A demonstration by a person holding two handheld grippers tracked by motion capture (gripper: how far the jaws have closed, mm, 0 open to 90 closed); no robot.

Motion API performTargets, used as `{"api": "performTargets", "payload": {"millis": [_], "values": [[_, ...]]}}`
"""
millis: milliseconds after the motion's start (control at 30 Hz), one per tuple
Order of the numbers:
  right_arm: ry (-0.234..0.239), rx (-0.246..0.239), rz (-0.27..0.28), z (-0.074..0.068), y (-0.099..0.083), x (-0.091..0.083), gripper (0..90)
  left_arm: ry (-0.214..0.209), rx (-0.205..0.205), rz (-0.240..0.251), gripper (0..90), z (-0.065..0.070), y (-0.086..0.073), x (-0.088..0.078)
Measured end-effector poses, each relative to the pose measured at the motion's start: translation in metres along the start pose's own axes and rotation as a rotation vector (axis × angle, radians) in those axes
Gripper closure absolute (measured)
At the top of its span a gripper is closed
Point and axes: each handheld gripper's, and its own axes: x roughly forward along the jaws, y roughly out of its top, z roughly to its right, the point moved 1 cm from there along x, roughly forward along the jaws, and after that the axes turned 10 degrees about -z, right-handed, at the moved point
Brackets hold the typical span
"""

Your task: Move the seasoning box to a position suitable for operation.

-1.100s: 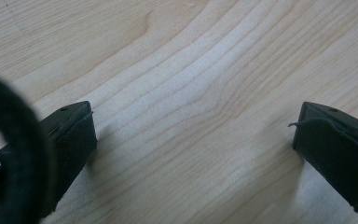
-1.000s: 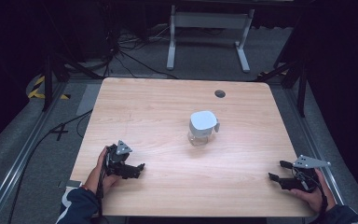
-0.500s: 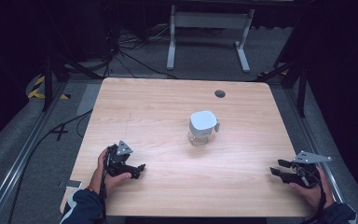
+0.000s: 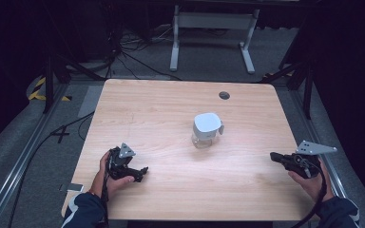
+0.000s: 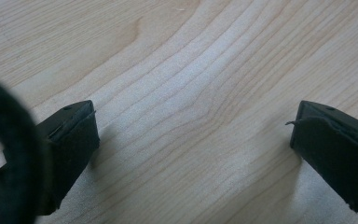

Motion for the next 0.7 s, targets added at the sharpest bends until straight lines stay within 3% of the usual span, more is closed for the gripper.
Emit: {"api": "performTargets", "payload": {"millis": [300,700], "values": [[0.032,-0.105,0.092,-0.016,0.061,0.012,89.8,-0.001,0.001,0.000,1.2,0.000,0.000,0.000],[0.084,-0.170,0.142,-0.033,0.126,0.056,89.8,-0.004,0.006,0.000,1.4,0.000,0.000,0.000]]}}
